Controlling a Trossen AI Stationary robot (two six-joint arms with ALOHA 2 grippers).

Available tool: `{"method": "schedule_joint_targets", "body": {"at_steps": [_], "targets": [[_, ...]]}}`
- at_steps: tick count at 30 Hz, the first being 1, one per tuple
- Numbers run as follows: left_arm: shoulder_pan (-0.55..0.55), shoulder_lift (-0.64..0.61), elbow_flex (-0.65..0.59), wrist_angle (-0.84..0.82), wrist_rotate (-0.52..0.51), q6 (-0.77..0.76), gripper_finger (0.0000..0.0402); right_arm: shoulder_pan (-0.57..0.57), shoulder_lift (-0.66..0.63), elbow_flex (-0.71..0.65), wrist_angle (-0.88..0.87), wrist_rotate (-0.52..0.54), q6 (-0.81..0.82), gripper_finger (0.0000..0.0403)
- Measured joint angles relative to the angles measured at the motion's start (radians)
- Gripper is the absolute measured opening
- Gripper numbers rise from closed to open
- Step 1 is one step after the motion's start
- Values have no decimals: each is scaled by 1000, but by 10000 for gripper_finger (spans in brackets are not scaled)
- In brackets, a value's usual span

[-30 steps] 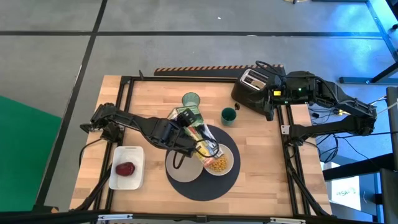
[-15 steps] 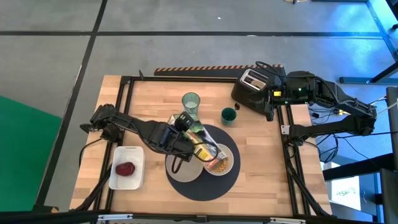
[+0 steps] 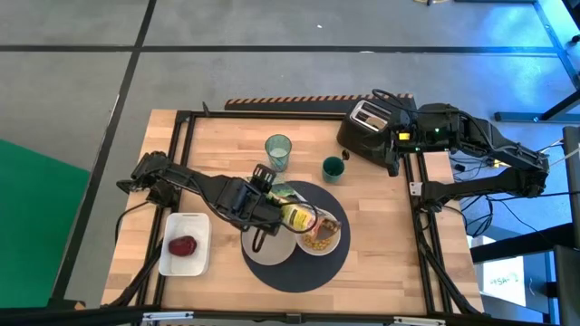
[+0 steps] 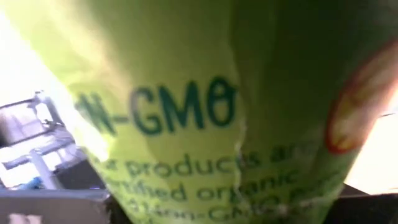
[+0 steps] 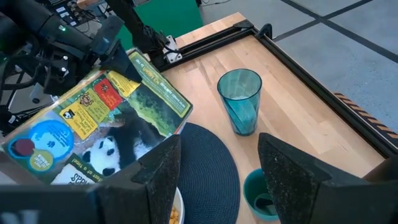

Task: Arrange a breakfast setting
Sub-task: Pour the cereal from the cereal box into the white bowl

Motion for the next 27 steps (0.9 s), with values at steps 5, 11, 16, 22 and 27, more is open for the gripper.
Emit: {"method": "schedule_joint_targets", "body": {"at_steps": [5, 11, 16, 22, 27], "targets": [[-3, -40, 0, 0, 6, -106, 183, 0, 0, 0, 1, -18, 0, 207], [-8, -113, 0, 4, 5, -276, 183, 0, -7, 0, 47, -29, -5, 207], [-24, -186, -37, 87, -55, -458, 183, 0, -16, 1, 107, -47, -24, 207], [-50, -332, -315, 369, -194, -636, 183, 0, -21, 1, 121, -62, -50, 207], [-63, -493, -583, 576, -398, -856, 183, 0, -20, 1, 109, -70, -81, 207]]}}
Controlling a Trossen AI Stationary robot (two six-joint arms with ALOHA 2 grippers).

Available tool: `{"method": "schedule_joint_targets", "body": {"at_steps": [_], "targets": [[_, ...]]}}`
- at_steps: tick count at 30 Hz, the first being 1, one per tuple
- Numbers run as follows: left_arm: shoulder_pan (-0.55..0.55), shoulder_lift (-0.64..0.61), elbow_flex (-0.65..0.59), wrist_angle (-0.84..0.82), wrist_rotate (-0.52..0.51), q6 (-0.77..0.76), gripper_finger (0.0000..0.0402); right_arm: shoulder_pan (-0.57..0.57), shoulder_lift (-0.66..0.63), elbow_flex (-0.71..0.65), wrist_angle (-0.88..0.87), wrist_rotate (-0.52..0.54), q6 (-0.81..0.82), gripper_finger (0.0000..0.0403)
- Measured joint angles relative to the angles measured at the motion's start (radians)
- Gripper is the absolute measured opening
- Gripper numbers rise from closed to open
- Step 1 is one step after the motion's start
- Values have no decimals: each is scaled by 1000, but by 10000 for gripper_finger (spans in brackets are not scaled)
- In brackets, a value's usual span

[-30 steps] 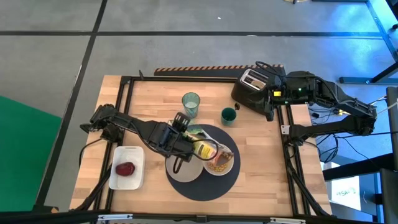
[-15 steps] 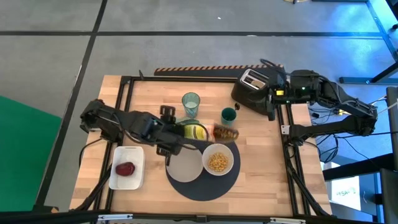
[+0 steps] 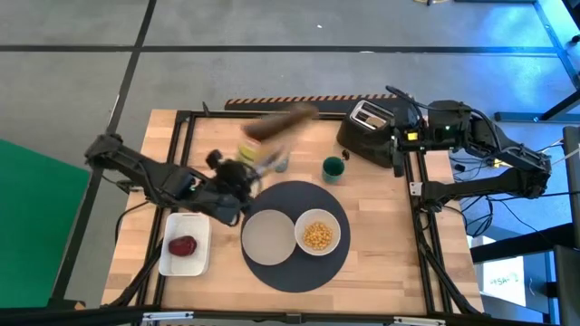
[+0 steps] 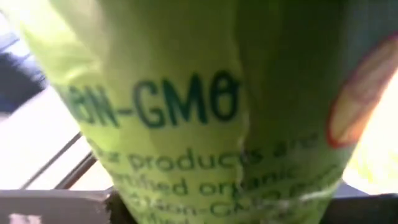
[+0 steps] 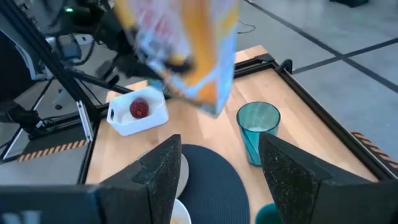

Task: Arrange a breakfast setting
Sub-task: Pour the cereal from the cereal box into the white bowl

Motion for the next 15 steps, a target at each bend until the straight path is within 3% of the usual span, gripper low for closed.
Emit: {"method": "schedule_joint_targets", "body": {"at_steps": [7, 11, 15], "targets": [[-10, -199, -292, 99, -289, -290, 183, 0, 4, 0, -65, -12, -65, 207], [39, -254, -483, 97, -367, -444, 183, 0, 4, 0, -110, 7, -122, 207], [151, -279, -672, 96, -360, -583, 183, 0, 17, -1, -112, 71, -177, 207]]}}
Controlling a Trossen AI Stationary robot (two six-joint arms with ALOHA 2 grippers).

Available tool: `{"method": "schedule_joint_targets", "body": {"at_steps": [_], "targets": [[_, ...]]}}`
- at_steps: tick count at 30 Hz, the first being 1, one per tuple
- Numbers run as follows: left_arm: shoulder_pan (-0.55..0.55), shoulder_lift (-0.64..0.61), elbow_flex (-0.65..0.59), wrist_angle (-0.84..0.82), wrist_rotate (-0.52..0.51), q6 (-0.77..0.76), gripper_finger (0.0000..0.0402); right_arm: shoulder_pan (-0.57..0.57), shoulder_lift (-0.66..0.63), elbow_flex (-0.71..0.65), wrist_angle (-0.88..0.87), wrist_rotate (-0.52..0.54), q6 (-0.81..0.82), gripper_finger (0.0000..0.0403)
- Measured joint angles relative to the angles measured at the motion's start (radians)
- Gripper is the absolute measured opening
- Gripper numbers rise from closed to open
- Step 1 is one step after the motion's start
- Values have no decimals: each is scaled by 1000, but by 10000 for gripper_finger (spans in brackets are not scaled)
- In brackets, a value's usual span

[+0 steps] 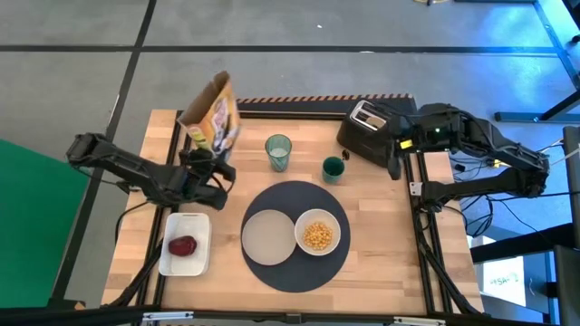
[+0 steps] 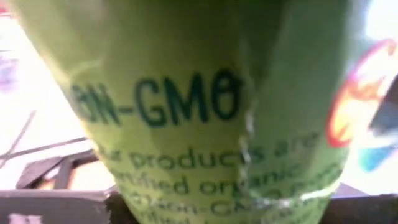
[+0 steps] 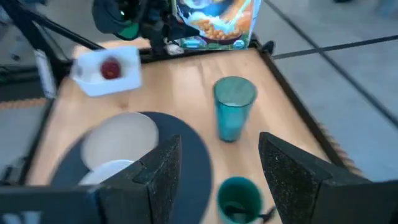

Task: Arrange a breakfast setting
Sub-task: Pour the cereal from the cereal box into the white bowl

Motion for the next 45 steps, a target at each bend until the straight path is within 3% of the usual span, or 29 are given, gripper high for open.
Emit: {"method": "schedule_joint_targets", "body": {"at_steps": [5, 8, 11, 17, 22, 27, 38, 45], "targets": [[152, -12, -172, 7, 69, -153, 183, -9, 47, 0, 15, 143, -85, 207], [211, -11, -243, 63, 122, -136, 183, -55, 81, 0, 27, 145, -102, 207], [251, -11, -295, 236, 171, 6, 183, -113, 121, 0, 36, 108, -105, 207], [342, -11, -336, 616, 375, 515, 183, -258, 177, -1, 110, -30, -111, 207], [465, -19, -353, 681, 421, 671, 183, -353, 183, -1, 148, -140, -102, 207], [602, -52, -391, 824, 612, 873, 183, -408, 182, -1, 150, -195, -77, 207], [817, -50, -389, 869, 860, 1091, 183, -421, 182, -1, 162, -202, -80, 207], [840, -49, -389, 854, 890, 1092, 183, -421, 182, -1, 162, -203, -80, 207]]}}
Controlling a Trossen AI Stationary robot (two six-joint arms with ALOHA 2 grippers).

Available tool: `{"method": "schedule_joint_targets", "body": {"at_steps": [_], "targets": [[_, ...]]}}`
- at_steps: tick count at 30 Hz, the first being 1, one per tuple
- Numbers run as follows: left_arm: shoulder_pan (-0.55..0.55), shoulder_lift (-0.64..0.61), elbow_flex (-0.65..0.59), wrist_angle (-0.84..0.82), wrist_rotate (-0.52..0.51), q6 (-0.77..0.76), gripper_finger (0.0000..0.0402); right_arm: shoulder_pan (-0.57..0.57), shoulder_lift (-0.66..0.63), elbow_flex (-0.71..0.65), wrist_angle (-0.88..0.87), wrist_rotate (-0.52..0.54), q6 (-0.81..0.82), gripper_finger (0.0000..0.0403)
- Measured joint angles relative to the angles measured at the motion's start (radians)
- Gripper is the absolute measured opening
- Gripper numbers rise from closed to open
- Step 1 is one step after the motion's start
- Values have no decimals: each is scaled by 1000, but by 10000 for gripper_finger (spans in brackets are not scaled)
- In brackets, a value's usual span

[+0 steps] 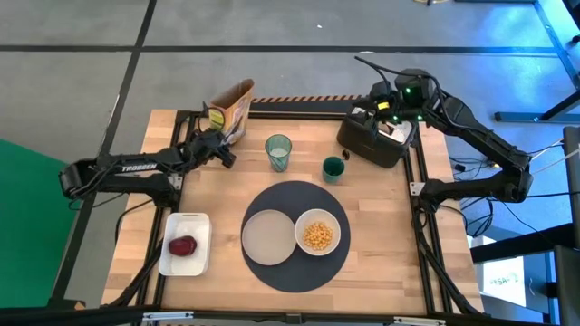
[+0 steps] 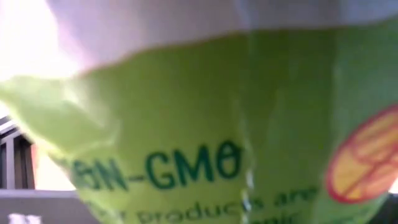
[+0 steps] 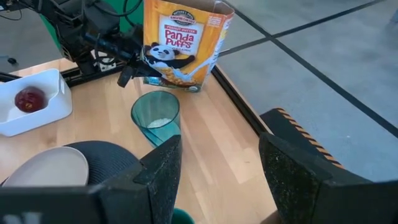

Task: Arrange a breakfast setting
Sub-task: Pour the cereal from the cereal box into the white bowl, then put the bagel on the gray plate

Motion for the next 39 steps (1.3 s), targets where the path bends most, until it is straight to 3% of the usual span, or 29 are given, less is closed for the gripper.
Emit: {"method": "schedule_joint_targets", "body": {"at_steps": [7, 14, 21, 31, 39], "targets": [[-1, -7, -2, -14, 6, -2, 206, 0, 0, 0, -1, 0, 24, 207], [-2, -65, -5, -48, 37, -4, 285, 0, 0, 0, -1, -7, 26, 207], [-3, -125, 17, -189, 84, -3, 351, 0, 0, 0, -1, -7, 23, 207], [-3, -158, 104, -331, 88, -3, 355, 1, 0, 0, 0, -7, 23, 207], [-4, -158, 265, -614, 156, -41, 354, 2, 0, 0, 5, -7, 26, 207]]}}
